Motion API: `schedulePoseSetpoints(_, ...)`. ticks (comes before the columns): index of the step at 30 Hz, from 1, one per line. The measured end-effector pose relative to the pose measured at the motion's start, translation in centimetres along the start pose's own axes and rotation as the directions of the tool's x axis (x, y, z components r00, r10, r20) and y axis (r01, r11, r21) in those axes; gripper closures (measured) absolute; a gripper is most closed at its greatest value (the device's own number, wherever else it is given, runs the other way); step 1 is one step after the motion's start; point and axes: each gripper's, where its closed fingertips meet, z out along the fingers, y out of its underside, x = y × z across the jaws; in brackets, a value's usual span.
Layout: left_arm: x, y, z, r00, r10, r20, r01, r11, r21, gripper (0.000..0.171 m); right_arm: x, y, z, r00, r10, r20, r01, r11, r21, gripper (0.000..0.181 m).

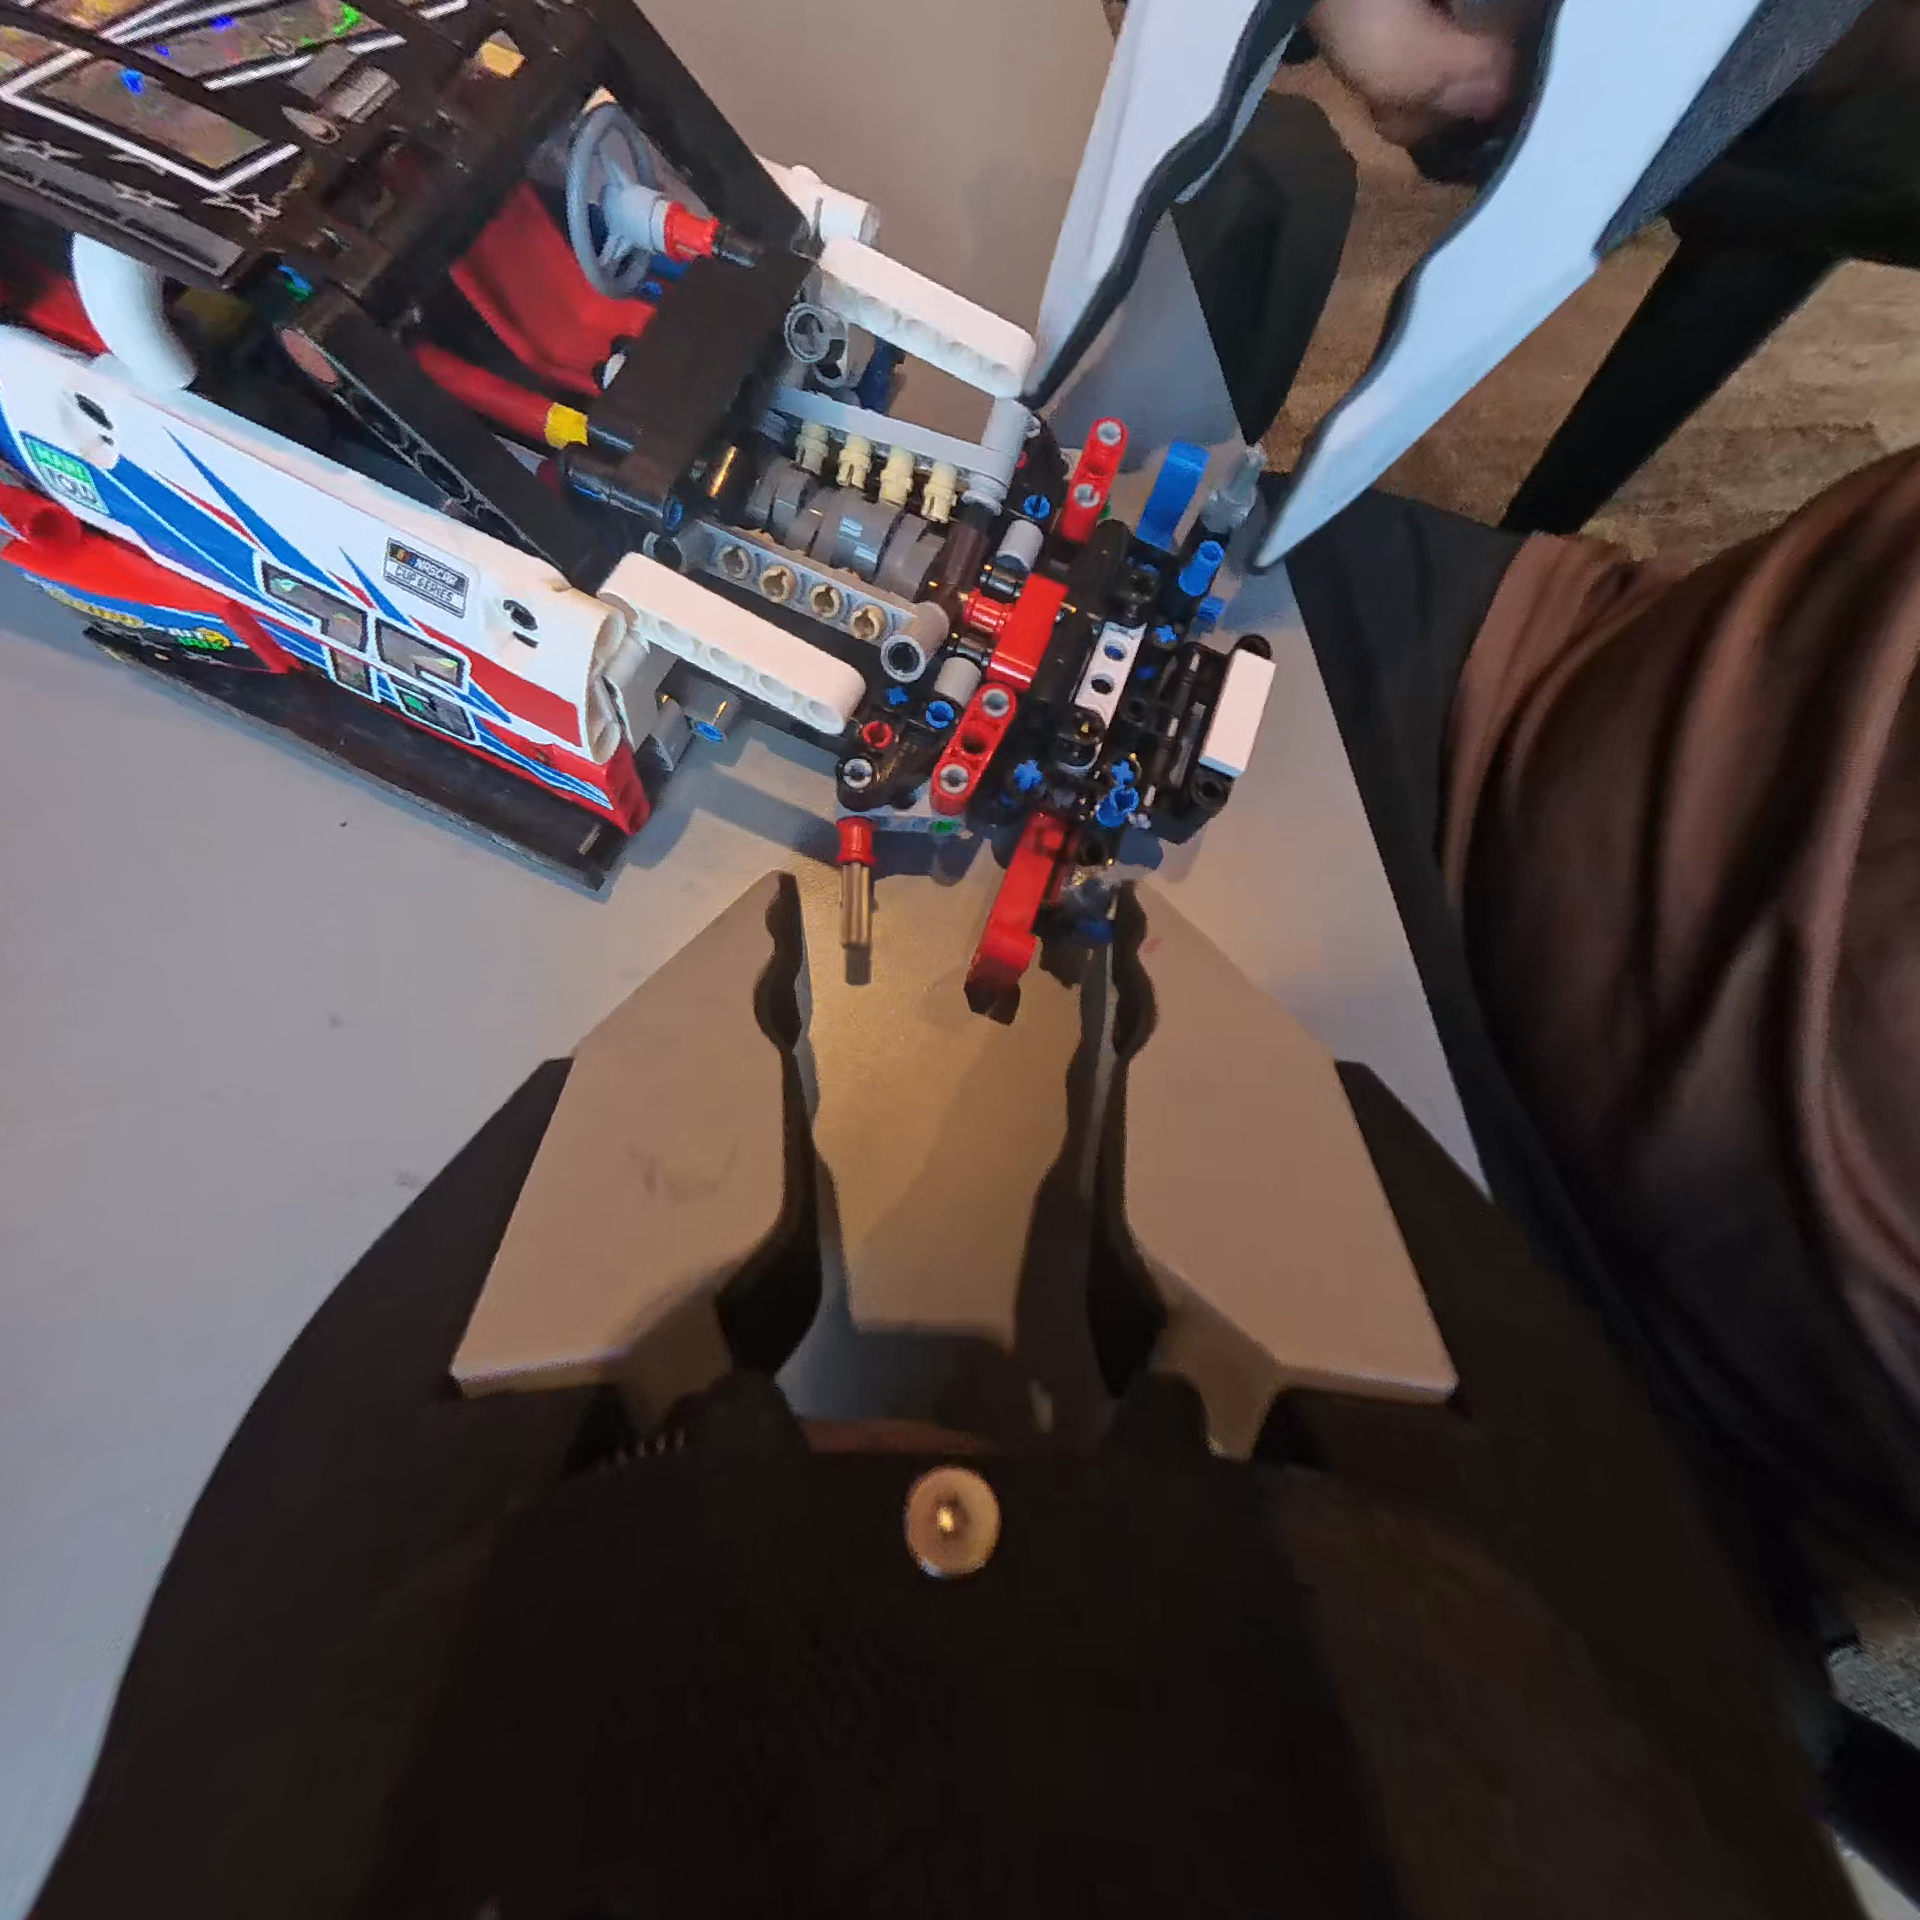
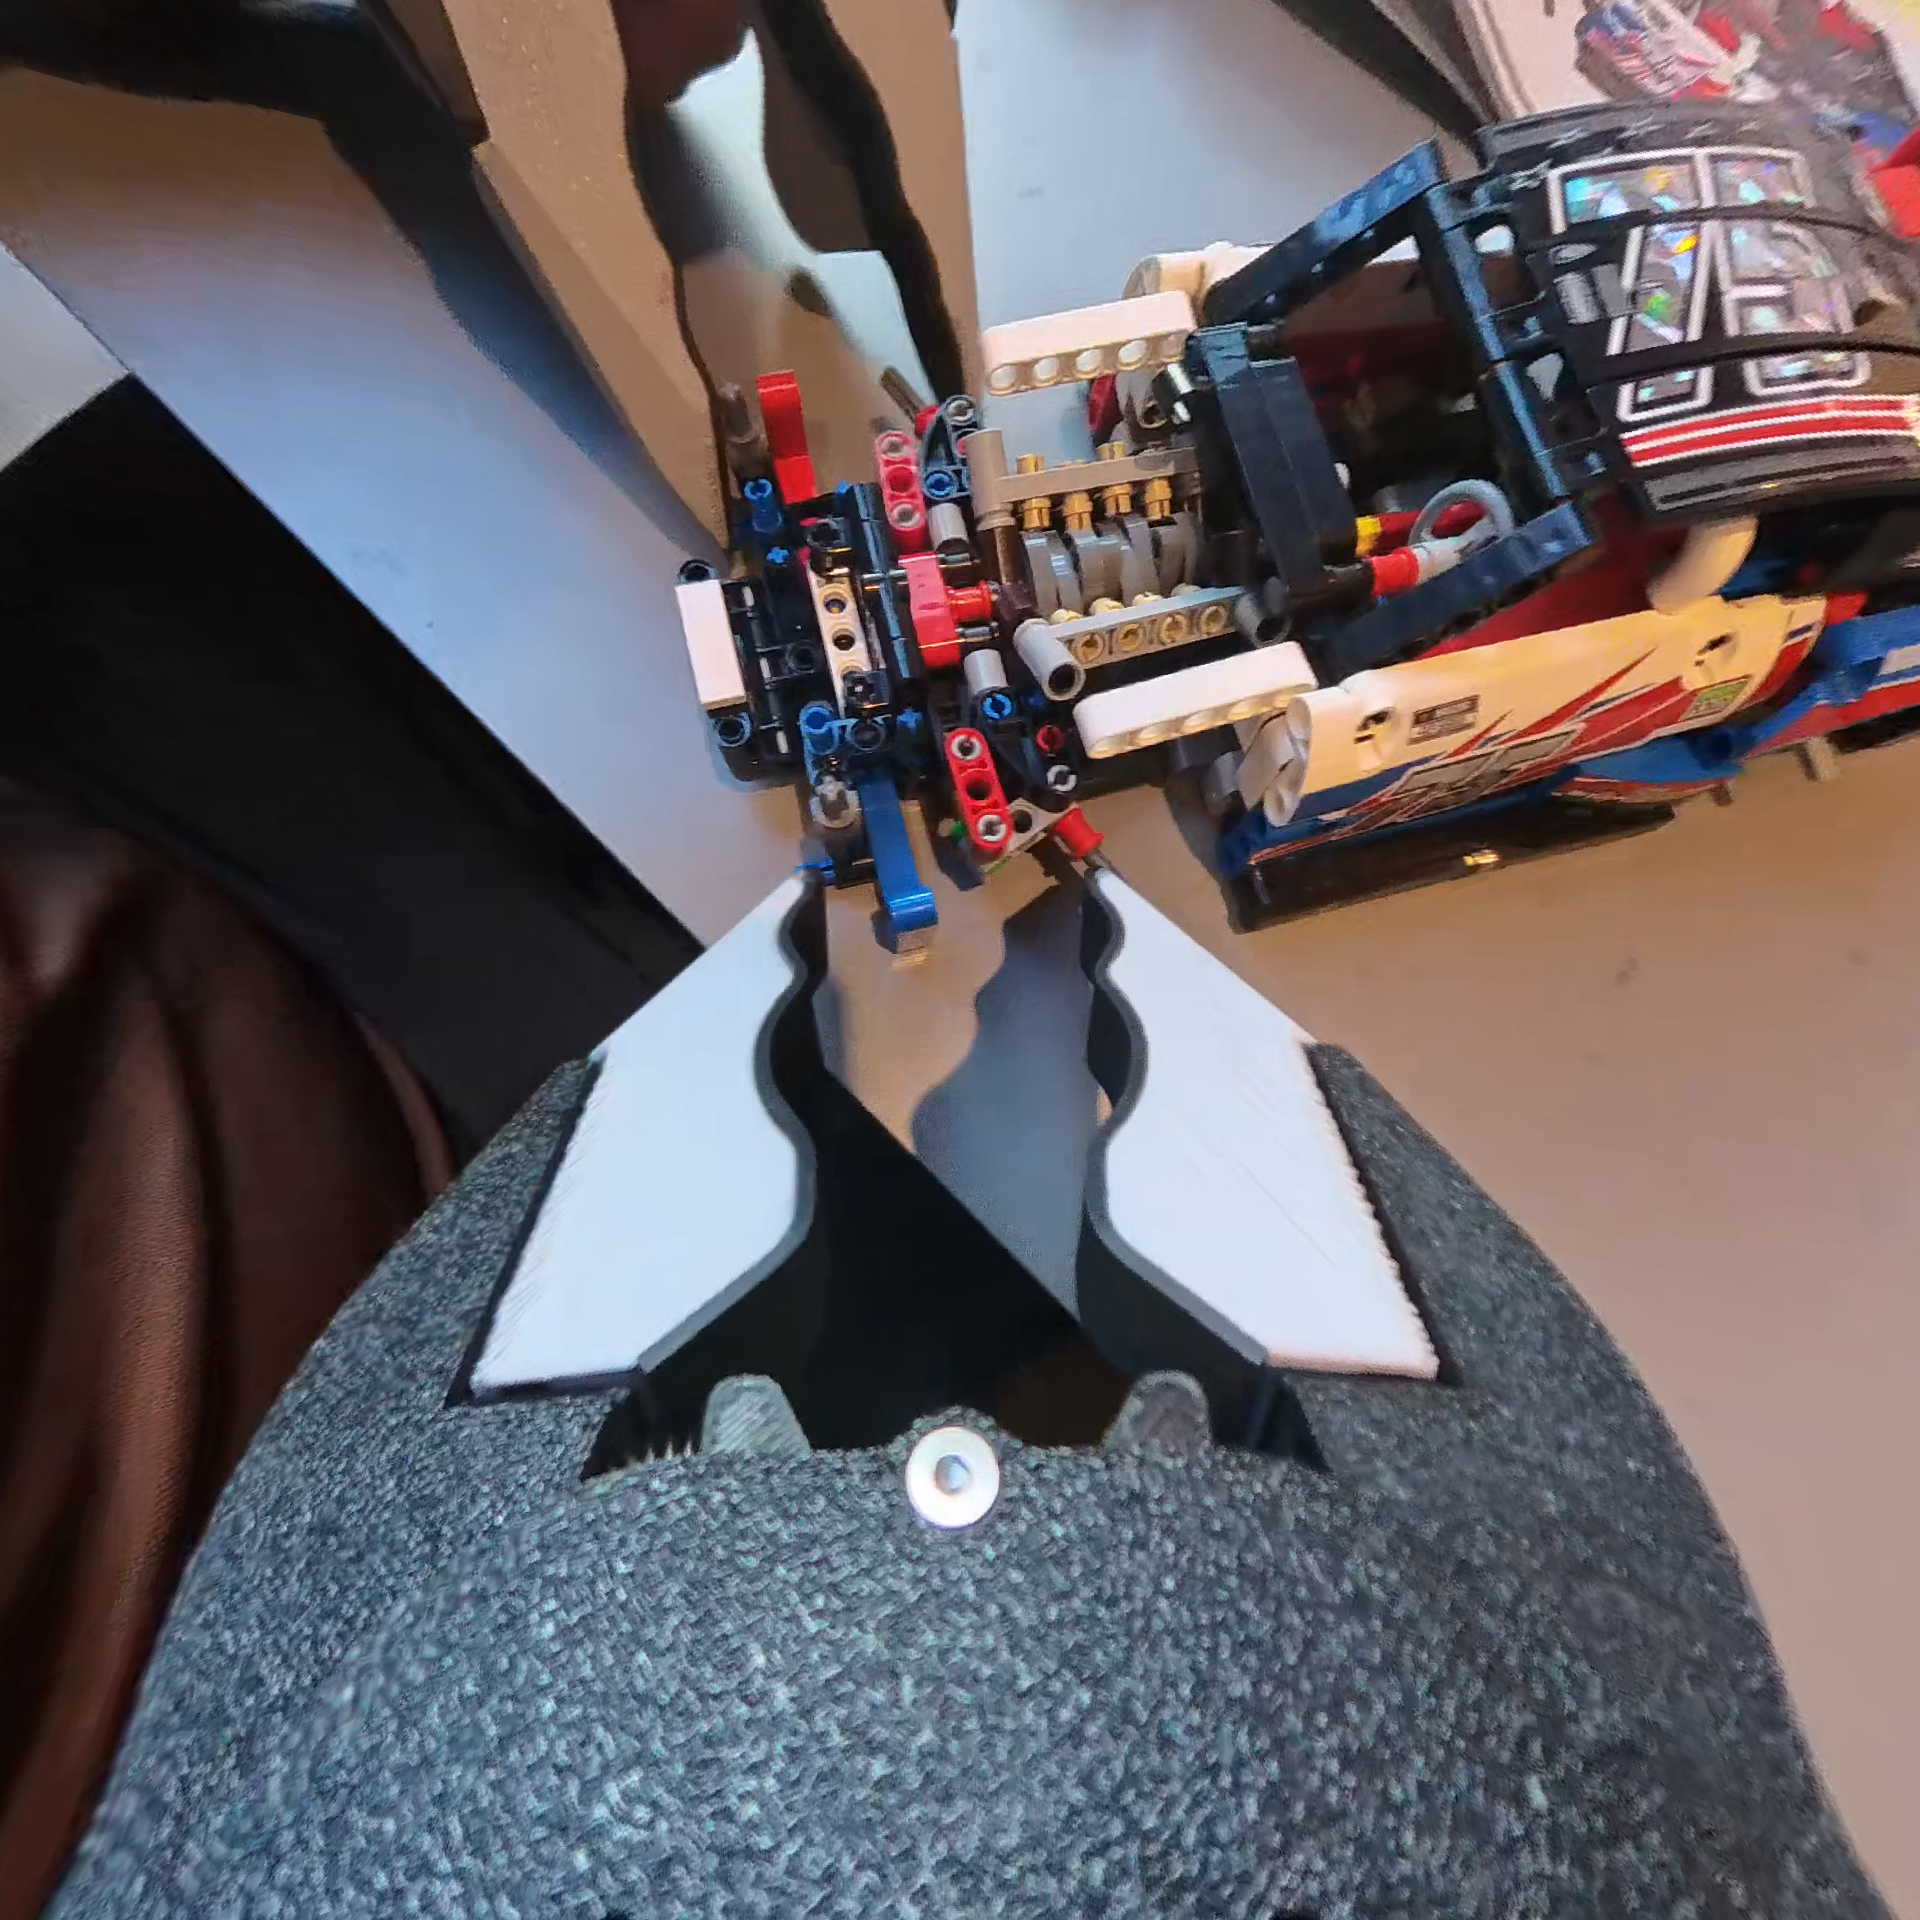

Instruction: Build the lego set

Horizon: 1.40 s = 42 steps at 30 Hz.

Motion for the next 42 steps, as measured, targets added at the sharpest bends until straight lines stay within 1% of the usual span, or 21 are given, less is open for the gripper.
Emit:
schedulePoseSetpoints(3, 0.1, -0.4, 0.4, 0.998, -0.056, 0.036, 0.055, 0.998, 0.013, 0.117, 0.7, 0.1, -0.2, 1.000, 0.014, -0.021, -0.014, 1.000, 0.027, 0.139)
schedulePoseSetpoints(5, 0.4, -0.8, 0.9, 0.993, -0.099, 0.062, 0.097, 0.995, 0.025, 0.119, 1.0, 0.4, -0.3, 0.999, 0.047, -0.019, -0.046, 0.998, 0.041, 0.137)
schedulePoseSetpoints(8, 0.6, -1.2, 1.4, 0.982, -0.135, 0.129, 0.132, 0.991, 0.036, 0.120, 1.4, 0.8, -0.6, 0.998, 0.056, -0.035, -0.055, 0.998, 0.036, 0.137)
schedulePoseSetpoints(10, 0.8, -1.1, 1.4, 0.977, -0.137, 0.163, 0.133, 0.991, 0.033, 0.115, 1.2, 1.1, -0.6, 0.997, 0.076, -0.020, -0.075, 0.997, 0.030, 0.126)
schedulePoseSetpoints(11, 1.0, -0.9, 1.3, 0.975, -0.141, 0.169, 0.137, 0.990, 0.033, 0.111, 1.1, 1.3, -0.7, 0.997, 0.079, -0.017, -0.078, 0.997, 0.024, 0.125)
schedulePoseSetpoints(13, 1.1, -0.3, 0.6, 0.969, -0.156, 0.191, 0.153, 0.988, 0.033, 0.115, 1.6, 1.7, -1.0, 0.998, 0.056, -0.043, -0.056, 0.998, 0.014, 0.122)
schedulePoseSetpoints(15, 1.6, 0.3, -0.1, 0.965, -0.186, 0.183, 0.181, 0.983, 0.043, 0.117, 2.1, 2.0, -1.4, 0.997, 0.036, -0.062, -0.035, 0.999, 0.023, 0.122)
schedulePoseSetpoints(18, 3.0, 0.4, -0.4, 0.963, -0.242, 0.117, 0.235, 0.969, 0.074, 0.122, 3.4, 2.3, -2.0, 0.997, 0.035, -0.073, -0.031, 0.998, 0.061, 0.122)
schedulePoseSetpoints(20, 3.5, 0.5, -0.4, 0.971, -0.219, 0.092, 0.213, 0.975, 0.064, 0.122, 5.0, 2.1, -2.5, 0.994, 0.047, -0.095, -0.035, 0.992, 0.123, 0.122)
schedulePoseSetpoints(23, 3.6, 0.7, -0.6, 0.991, -0.123, 0.044, 0.122, 0.992, 0.038, 0.121, 8.2, 1.1, -3.7, 0.988, 0.088, -0.128, -0.051, 0.963, 0.265, 0.125)
schedulePoseSetpoints(25, 3.8, 0.2, -1.3, 0.997, -0.075, -0.021, 0.076, 0.994, 0.076, 0.119, 10.7, 0.5, -4.9, 0.980, 0.111, -0.166, -0.049, 0.938, 0.342, 0.128)
schedulePoseSetpoints(27, 3.3, -0.6, -2.1, 0.997, -0.045, -0.056, 0.052, 0.989, 0.142, 0.120, 13.2, 0.1, -5.7, 0.968, 0.121, -0.221, -0.028, 0.922, 0.386, 0.128)
schedulePoseSetpoints(29, 2.5, -1.2, -2.6, 0.993, -0.068, -0.098, 0.085, 0.980, 0.181, 0.121, 15.2, 0.0, -5.8, 0.958, 0.134, -0.252, -0.023, 0.916, 0.400, 0.128)
schedulePoseSetpoints(30, 2.0, -1.2, -2.6, 0.989, -0.098, -0.114, 0.117, 0.977, 0.178, 0.121, 15.9, 0.0, -5.6, 0.956, 0.142, -0.255, -0.027, 0.914, 0.405, 0.128)
schedulePoseSetpoints(32, 1.5, -0.4, -2.6, 0.982, -0.132, -0.136, 0.150, 0.980, 0.130, 0.121, 16.1, 0.2, -5.1, 0.965, 0.148, -0.216, -0.053, 0.919, 0.392, 0.133)
schedulePoseSetpoints(34, 1.1, 0.7, -2.7, 0.988, -0.110, -0.110, 0.119, 0.990, 0.079, 0.124, 16.3, 0.3, -5.0, 0.971, 0.160, -0.180, -0.079, 0.918, 0.388, 0.145)
schedulePoseSetpoints(35, 0.8, 1.1, -2.6, 0.991, -0.099, -0.093, 0.105, 0.992, 0.063, 0.127, 16.5, 0.4, -5.0, 0.970, 0.171, -0.171, -0.094, 0.918, 0.386, 0.147)
schedulePoseSetpoints(37, 1.0, 1.7, -2.1, 0.995, -0.062, -0.077, 0.063, 0.998, 0.008, 0.130, 16.9, 0.6, -4.7, 0.969, 0.198, -0.151, -0.130, 0.919, 0.373, 0.147)
schedulePoseSetpoints(39, 1.2, 1.8, -1.7, 0.999, 0.014, -0.037, -0.014, 1.000, -0.005, 0.136, 17.3, 0.6, -4.5, 0.968, 0.210, -0.140, -0.146, 0.919, 0.367, 0.146)
schedulePoseSetpoints(42, 0.8, 1.3, -1.1, 0.999, 0.024, 0.024, -0.024, 1.000, -0.011, 0.148, 17.7, 0.0, -4.6, 0.962, 0.205, -0.179, -0.123, 0.915, 0.385, 0.140)
